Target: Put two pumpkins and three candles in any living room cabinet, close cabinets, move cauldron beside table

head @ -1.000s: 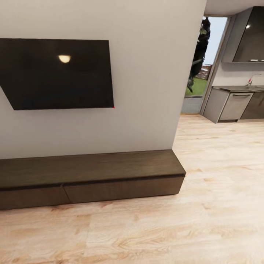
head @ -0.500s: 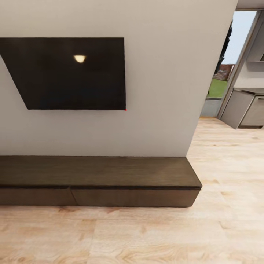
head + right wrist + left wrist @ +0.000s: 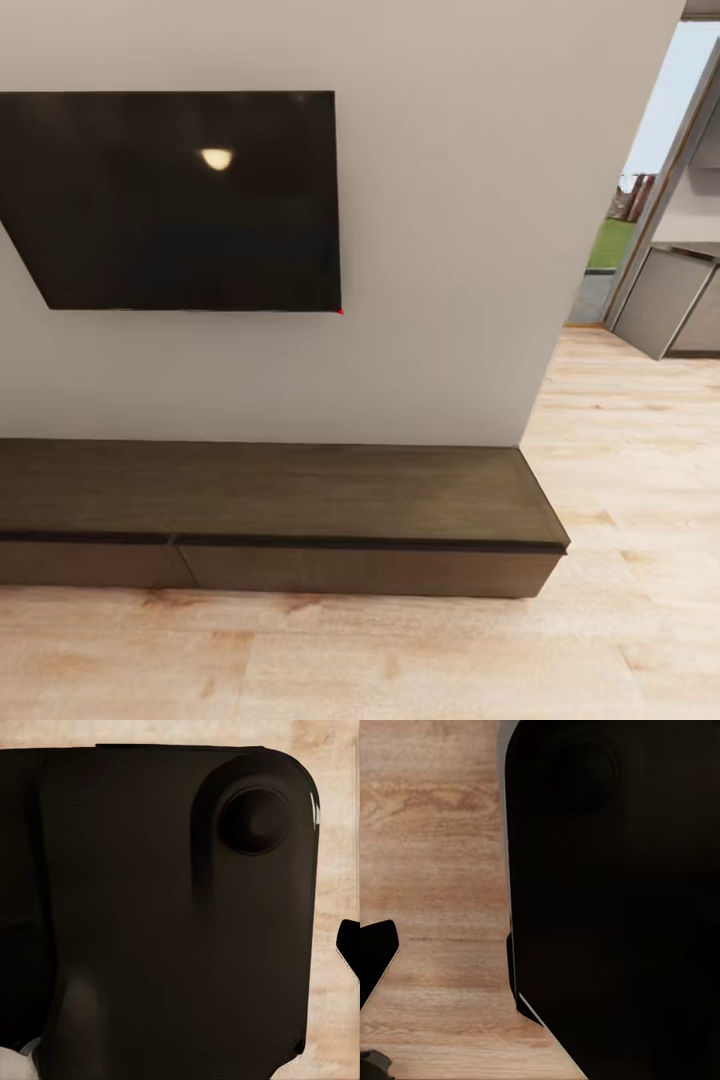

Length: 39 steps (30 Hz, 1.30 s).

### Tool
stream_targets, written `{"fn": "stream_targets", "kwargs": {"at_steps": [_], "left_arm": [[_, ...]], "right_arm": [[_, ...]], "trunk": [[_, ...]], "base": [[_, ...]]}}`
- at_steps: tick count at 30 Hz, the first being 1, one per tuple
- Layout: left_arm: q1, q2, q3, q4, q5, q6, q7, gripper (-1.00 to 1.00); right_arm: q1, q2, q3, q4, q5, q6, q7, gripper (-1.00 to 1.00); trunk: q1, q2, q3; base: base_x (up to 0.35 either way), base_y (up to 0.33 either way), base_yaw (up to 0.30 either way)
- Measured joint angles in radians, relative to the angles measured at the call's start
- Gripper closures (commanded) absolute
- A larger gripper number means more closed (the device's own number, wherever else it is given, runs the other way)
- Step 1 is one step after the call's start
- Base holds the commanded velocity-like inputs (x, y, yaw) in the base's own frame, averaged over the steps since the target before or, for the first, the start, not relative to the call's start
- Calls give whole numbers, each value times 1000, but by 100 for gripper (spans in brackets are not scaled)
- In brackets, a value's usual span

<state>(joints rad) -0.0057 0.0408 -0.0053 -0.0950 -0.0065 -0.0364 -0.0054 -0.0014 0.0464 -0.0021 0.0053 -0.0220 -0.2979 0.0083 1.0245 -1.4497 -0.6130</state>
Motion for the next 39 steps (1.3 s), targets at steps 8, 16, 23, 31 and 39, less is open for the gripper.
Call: {"fn": "stream_targets", "kwargs": {"at_steps": [8,16,23,31,39], "left_arm": [[0,3,1,-4,1,0,-6,-100],[0,18,3,-41,5,0,-10,-100],[0,18,5,-69,9,0,-13,-100],[0,19,5,-100,11,1,-12,-100],[-1,18,7,-152,12,7,-12,-100]], "right_arm": [[0,1,1,0,0,0,0,-100],[0,1,1,0,0,2,0,-100],[0,1,1,0,0,1,0,-100],[0,2,1,0,0,0,0,-100],[0,0,1,-10,4,-3,-4,-100]], "trunk": [[0,0,0],[1,0,0],[12,-21,-9],[24,-42,-19],[24,-42,-19]], "base": [[131,0,0],[4,0,0],[0,0,0],[0,0,0],[0,0,0]]}}
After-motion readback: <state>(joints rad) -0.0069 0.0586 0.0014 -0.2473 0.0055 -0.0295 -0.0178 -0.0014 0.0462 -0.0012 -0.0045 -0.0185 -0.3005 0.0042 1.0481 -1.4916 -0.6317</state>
